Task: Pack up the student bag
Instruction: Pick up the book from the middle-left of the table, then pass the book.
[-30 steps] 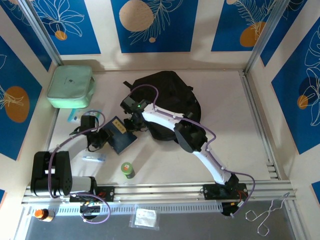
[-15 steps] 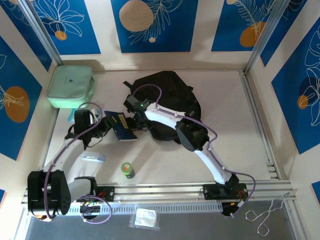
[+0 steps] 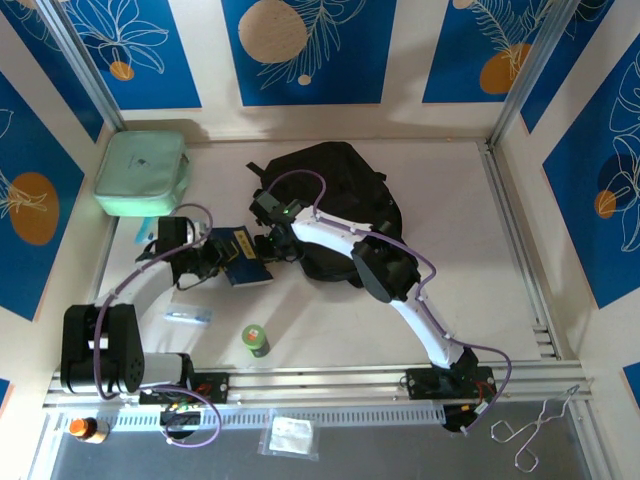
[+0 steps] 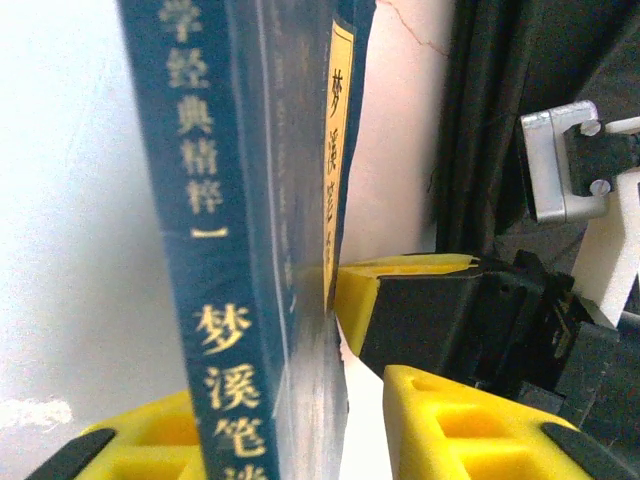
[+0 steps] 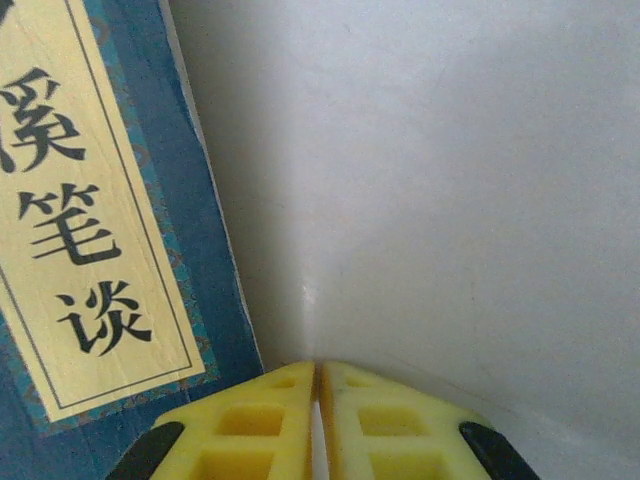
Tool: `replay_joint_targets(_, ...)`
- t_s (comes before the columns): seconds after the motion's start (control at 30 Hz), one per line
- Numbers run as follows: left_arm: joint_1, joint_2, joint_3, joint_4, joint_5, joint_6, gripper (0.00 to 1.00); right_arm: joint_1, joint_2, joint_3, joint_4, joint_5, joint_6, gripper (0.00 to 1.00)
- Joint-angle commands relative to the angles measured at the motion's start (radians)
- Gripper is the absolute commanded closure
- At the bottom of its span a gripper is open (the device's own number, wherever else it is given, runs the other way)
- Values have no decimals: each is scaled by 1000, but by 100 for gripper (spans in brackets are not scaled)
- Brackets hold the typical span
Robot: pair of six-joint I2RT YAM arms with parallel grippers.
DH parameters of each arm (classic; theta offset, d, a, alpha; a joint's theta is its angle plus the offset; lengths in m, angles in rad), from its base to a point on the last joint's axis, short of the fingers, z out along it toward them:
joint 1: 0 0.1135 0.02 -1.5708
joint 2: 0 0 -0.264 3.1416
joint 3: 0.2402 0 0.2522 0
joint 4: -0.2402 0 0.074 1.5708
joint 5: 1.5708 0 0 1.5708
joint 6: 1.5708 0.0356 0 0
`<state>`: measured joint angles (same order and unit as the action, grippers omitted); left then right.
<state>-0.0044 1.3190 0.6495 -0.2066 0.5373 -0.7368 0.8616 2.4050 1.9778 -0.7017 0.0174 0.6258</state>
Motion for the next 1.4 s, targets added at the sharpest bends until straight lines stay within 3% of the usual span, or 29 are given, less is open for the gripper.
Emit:
replay_joint_targets(0.0,-6,-16,41,-64,-31,52,69,6,8,-41,-35,-18,14,88)
replay_joint_targets(0.17,-6,-30,51,-99,-62,69,81,-1,-22,-49,-21,-7,20,88)
replay_joint_targets(0.33,-7,-42,77,-134,-85,84,100,-12,-155,-120,45,23,23,83)
replay_joint_targets(0.67,-8,-102,162,-77,-42,-1,100,-85,-557,-516,331,32,98,50)
replay_joint_targets(0.87,-53,-89,196,176,-29,-203,100,-175,-769,-789,554,-45,247,38)
replay_joint_targets(1.07,-163,-12,212,512,-91,-379,100,-251,-917,-1048,950,-192,470,26)
replay_joint_targets(1.27,-287,77,230,716,-241,-486,100,-321,-908,-1150,1283,-288,663,18)
replay_joint_targets(1.37,-353,106,249,733,-341,-513,100,-348,-865,-1177,1422,-310,775,14)
